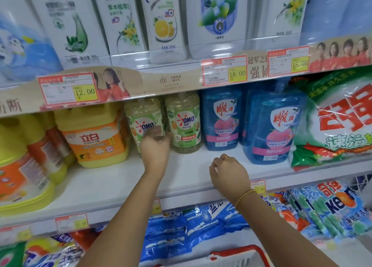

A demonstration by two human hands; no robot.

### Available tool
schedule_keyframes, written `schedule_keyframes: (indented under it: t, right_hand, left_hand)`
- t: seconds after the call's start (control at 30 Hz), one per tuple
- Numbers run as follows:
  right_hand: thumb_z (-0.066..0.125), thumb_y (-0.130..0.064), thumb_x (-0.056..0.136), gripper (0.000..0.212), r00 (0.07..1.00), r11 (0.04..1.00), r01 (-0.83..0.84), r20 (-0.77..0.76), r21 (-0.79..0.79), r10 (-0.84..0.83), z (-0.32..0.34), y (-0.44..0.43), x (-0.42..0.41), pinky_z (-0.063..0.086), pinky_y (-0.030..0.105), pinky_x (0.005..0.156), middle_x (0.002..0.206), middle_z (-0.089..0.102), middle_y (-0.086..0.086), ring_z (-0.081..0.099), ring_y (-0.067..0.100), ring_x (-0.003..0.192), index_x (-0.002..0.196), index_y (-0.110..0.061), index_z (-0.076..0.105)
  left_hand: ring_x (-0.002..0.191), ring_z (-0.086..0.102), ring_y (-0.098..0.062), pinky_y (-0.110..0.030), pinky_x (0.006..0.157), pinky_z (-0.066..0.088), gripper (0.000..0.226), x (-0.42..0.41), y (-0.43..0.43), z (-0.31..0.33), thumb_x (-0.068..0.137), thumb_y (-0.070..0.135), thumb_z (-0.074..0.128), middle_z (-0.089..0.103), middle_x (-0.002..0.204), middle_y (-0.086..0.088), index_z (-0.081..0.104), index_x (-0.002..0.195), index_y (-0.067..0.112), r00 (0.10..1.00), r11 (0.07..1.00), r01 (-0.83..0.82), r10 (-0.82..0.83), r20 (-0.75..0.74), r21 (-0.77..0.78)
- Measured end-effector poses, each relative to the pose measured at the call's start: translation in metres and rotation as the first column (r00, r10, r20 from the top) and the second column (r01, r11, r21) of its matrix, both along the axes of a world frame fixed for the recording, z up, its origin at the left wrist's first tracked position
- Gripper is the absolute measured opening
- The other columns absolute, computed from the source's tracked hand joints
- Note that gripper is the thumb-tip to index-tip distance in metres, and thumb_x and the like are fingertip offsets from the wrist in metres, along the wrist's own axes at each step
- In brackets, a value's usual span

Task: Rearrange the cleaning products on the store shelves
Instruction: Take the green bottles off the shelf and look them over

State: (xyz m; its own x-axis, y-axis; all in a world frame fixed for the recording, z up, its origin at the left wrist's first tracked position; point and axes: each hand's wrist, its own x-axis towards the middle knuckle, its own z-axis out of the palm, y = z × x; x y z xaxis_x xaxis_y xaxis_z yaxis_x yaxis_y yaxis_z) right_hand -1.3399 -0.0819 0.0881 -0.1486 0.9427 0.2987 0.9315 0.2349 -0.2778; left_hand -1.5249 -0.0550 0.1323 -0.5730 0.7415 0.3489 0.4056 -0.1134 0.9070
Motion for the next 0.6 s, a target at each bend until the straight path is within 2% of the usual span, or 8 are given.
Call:
schedule_keyframes:
  t: [0.07, 0.1, 0.17, 0.23, 0.4, 0.47, 0.53, 0.6]
  right_hand:
    - [0.036, -0.030, 0.097, 0.035, 1.000, 1.000, 0.004, 0.000, 0.009, -0.004, -0.002, 0.001, -0.002, 0.045, 0.029, 0.086, 0.113, 0.059, 0.005, 0.053, 0.020, 0.104, 0.115, -0.013, 0.060]
    - [0.036, -0.031, 0.097, 0.035, 1.000, 1.000, 0.004, 0.001, 0.012, -0.004, -0.003, 0.001, -0.003, 0.044, 0.029, 0.088, 0.114, 0.059, 0.005, 0.053, 0.020, 0.106, 0.116, -0.013, 0.060]
    - [0.037, -0.034, 0.097, 0.037, 1.000, 1.000, 0.000, 0.017, 0.006, 0.000, -0.002, 0.000, -0.005, 0.043, 0.030, 0.090, 0.116, 0.058, 0.005, 0.052, 0.021, 0.108, 0.118, -0.013, 0.059]
    - [0.039, -0.038, 0.096, 0.039, 0.999, 1.000, -0.009, 0.042, -0.007, 0.009, -0.001, -0.001, -0.005, 0.042, 0.029, 0.092, 0.116, 0.058, 0.005, 0.052, 0.022, 0.108, 0.120, -0.014, 0.059]
    - [0.042, -0.042, 0.095, 0.042, 0.997, 0.998, -0.047, 0.062, -0.051, 0.050, 0.005, -0.007, -0.001, 0.039, 0.026, 0.094, 0.120, 0.058, 0.004, 0.052, 0.021, 0.111, 0.124, -0.017, 0.058]
    - [0.043, -0.042, 0.095, 0.041, 0.996, 0.996, -0.056, 0.061, -0.075, 0.060, 0.009, -0.010, 0.001, 0.038, 0.026, 0.095, 0.121, 0.058, 0.004, 0.052, 0.021, 0.112, 0.125, -0.017, 0.059]
    - [0.044, -0.039, 0.095, 0.038, 0.997, 0.989, -0.072, 0.025, -0.128, 0.076, 0.015, -0.016, 0.003, 0.039, 0.025, 0.094, 0.121, 0.060, 0.004, 0.053, 0.021, 0.112, 0.122, -0.017, 0.061]
    - [0.045, -0.033, 0.095, 0.032, 0.996, 0.977, -0.090, -0.042, -0.192, 0.083, 0.023, -0.026, 0.006, 0.040, 0.024, 0.087, 0.117, 0.063, 0.006, 0.056, 0.021, 0.106, 0.113, -0.015, 0.065]
  left_hand:
    - [0.107, 0.058, -0.028, -0.031, 0.087, 0.048, 0.054, -0.028, 0.002, 0.005, 0.073, 0.020, 0.079, 0.059, 0.119, -0.008, 0.055, 0.121, 0.010, 0.990, 0.973, -0.138, 0.143, -0.014, 0.186]
    - [0.111, 0.056, -0.028, -0.037, 0.092, 0.049, 0.067, -0.041, 0.008, 0.007, 0.067, 0.025, 0.080, 0.058, 0.123, -0.008, 0.051, 0.126, 0.013, 0.986, 0.967, -0.154, 0.164, -0.034, 0.201]
    - [0.119, 0.054, -0.026, -0.043, 0.099, 0.047, 0.088, -0.057, 0.016, 0.014, 0.059, 0.035, 0.081, 0.056, 0.131, -0.005, 0.042, 0.137, 0.018, 0.995, 0.991, -0.091, 0.093, -0.018, 0.096]
    - [0.124, 0.051, -0.024, -0.041, 0.105, 0.043, 0.096, -0.056, 0.017, 0.016, 0.062, 0.034, 0.086, 0.051, 0.137, -0.004, 0.035, 0.141, 0.017, 0.997, 1.000, 0.025, -0.023, 0.076, -0.019]
    - [0.117, 0.057, -0.025, -0.041, 0.101, 0.046, 0.088, -0.062, 0.009, 0.009, 0.055, 0.024, 0.092, 0.059, 0.130, -0.003, 0.047, 0.131, 0.016, 0.980, 0.981, 0.154, -0.136, 0.142, -0.122]
    - [0.110, 0.059, -0.019, -0.033, 0.095, 0.047, 0.080, -0.063, -0.002, 0.014, 0.059, 0.017, 0.090, 0.061, 0.126, -0.001, 0.049, 0.128, 0.015, 0.972, 0.965, 0.211, -0.191, 0.136, -0.154]
    - [0.108, 0.059, -0.017, -0.028, 0.090, 0.045, 0.075, -0.059, -0.016, 0.017, 0.064, 0.014, 0.088, 0.062, 0.124, -0.002, 0.048, 0.128, 0.014, 0.974, 0.964, 0.217, -0.203, 0.102, -0.155]
    - [0.113, 0.059, -0.024, -0.030, 0.090, 0.045, 0.075, -0.056, -0.031, 0.019, 0.063, 0.016, 0.088, 0.062, 0.125, -0.006, 0.048, 0.127, 0.014, 0.978, 0.968, 0.201, -0.189, 0.088, -0.150]
